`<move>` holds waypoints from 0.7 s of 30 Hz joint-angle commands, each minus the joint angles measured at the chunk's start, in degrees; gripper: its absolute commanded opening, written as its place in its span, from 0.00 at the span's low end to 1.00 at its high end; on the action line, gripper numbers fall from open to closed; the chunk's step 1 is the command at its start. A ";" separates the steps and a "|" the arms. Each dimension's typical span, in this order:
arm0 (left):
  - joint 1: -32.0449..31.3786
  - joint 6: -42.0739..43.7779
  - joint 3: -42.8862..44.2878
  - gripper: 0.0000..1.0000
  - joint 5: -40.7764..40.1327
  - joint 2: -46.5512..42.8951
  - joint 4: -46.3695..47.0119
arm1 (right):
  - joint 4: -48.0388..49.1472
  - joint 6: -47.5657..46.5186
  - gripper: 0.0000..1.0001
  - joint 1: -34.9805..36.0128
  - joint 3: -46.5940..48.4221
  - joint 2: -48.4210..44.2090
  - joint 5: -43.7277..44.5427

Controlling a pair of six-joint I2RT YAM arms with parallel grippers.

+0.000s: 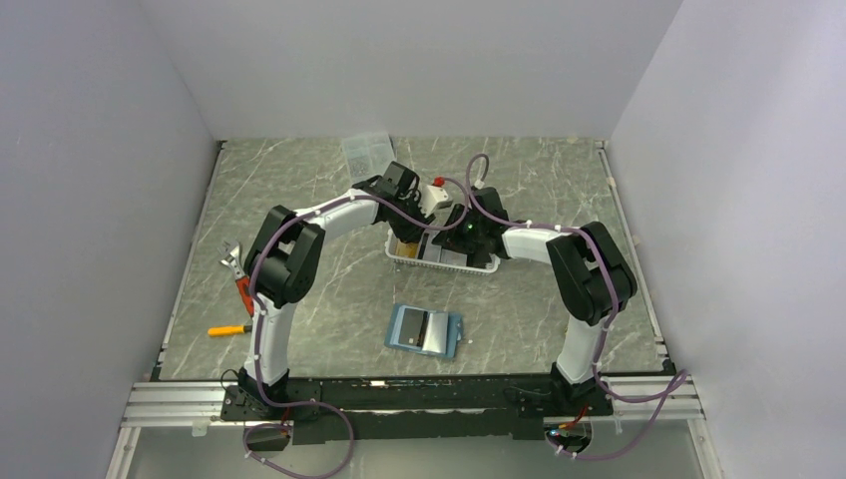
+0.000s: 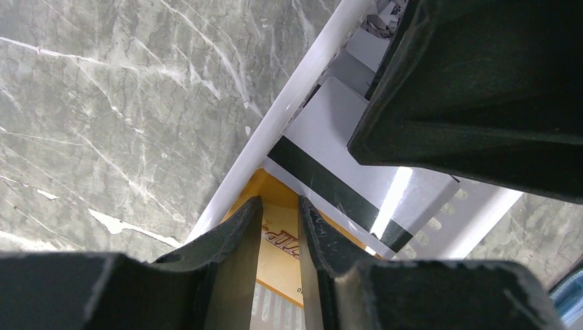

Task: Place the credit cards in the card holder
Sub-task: Pick up the credit card from the storage box.

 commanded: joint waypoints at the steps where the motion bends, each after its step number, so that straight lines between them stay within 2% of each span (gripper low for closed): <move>1: -1.36 1.14 -1.03 0.32 -0.43 0.76 -0.48 | 0.80 -0.16 0.33 0.95 -0.33 -1.83 -0.39; 11: -3.68 1.03 0.66 0.32 -1.34 1.82 -0.95 | 3.73 0.99 0.22 0.87 -2.54 -2.77 -1.61; 15: -3.77 0.76 0.97 0.32 -1.33 2.43 -1.00 | 8.69 3.43 0.23 0.32 -5.27 -4.06 -3.58; 21: -4.36 0.30 1.14 0.32 -0.64 2.04 -1.24 | 21.79 8.18 0.29 -1.05 -12.22 -5.40 -7.62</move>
